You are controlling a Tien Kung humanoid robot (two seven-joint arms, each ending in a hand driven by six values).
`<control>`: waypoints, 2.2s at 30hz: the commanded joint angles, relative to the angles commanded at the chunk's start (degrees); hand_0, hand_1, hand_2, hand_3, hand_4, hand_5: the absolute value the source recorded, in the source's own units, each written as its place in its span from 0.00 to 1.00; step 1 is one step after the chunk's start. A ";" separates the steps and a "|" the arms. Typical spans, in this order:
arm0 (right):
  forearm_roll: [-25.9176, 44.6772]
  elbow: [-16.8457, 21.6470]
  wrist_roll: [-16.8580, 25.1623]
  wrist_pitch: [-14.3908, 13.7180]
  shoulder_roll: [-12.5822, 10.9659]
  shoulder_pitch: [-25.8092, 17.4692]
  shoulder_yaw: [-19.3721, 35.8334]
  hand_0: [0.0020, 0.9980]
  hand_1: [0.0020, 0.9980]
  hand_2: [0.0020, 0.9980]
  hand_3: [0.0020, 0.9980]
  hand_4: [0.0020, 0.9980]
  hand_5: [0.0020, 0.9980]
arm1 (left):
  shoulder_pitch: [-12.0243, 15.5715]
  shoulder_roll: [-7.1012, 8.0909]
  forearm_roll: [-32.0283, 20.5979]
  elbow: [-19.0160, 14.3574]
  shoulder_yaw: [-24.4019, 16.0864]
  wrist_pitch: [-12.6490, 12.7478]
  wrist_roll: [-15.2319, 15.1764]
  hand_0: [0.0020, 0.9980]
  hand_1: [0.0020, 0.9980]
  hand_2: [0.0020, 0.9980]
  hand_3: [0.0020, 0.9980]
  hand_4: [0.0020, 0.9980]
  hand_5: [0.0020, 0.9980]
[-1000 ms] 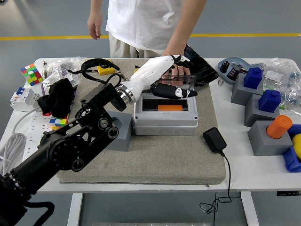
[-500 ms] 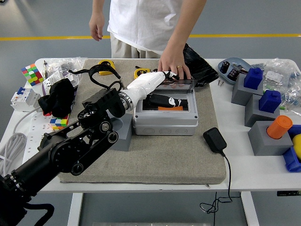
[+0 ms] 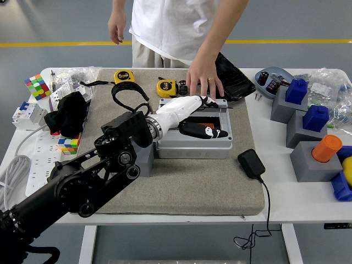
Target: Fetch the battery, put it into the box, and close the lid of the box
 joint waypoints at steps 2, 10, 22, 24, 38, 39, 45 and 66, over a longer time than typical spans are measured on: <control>-0.01 0.00 0.01 0.00 -0.01 0.02 -0.02 0.64 0.66 0.67 0.58 0.98 0.58 | -0.02 0.08 -0.26 0.33 0.47 -0.22 0.23 0.79 0.86 0.81 0.80 1.00 0.74; 0.15 0.00 0.03 -0.03 -0.01 0.06 -0.05 0.64 0.66 0.67 0.58 0.97 0.58 | 0.60 0.23 -1.07 -2.67 -0.98 0.56 -1.30 0.78 0.85 0.81 0.80 1.00 0.74; -0.30 0.00 0.01 -0.03 0.08 -0.06 0.35 0.64 0.66 0.67 0.58 0.98 0.58 | 9.60 1.03 -12.18 -7.59 -14.80 14.78 -18.75 0.73 0.82 0.79 0.78 1.00 0.71; -0.50 0.00 0.01 -0.01 0.07 -0.07 0.54 0.64 0.66 0.67 0.58 0.98 0.58 | 12.16 1.38 -17.02 -7.43 -17.45 16.71 -22.37 0.69 0.78 0.75 0.75 1.00 0.60; -1.77 0.00 0.13 -0.19 -0.25 -0.03 2.74 0.64 0.66 0.67 0.58 0.97 0.58 | 28.49 6.67 -38.89 -9.60 -30.36 18.93 -33.61 0.52 0.67 0.67 0.66 1.00 0.48; -1.85 0.00 0.15 -0.20 -0.31 -0.01 2.85 0.64 0.66 0.67 0.58 0.97 0.58 | 29.14 7.10 -39.07 -9.77 -31.12 18.77 -33.66 0.52 0.67 0.67 0.66 1.00 0.48; -1.85 0.00 0.28 -0.24 -0.50 0.05 3.04 0.64 0.66 0.67 0.58 0.97 0.58 | 30.84 7.93 -39.00 -10.46 -33.74 18.40 -33.63 0.46 0.63 0.63 0.62 0.99 0.45; -2.58 0.00 0.23 -0.10 -0.77 0.81 3.21 0.64 0.66 0.67 0.58 0.97 0.58 | 30.29 7.60 -37.50 -11.17 -34.36 17.17 -31.76 0.42 0.60 0.59 0.61 0.97 0.43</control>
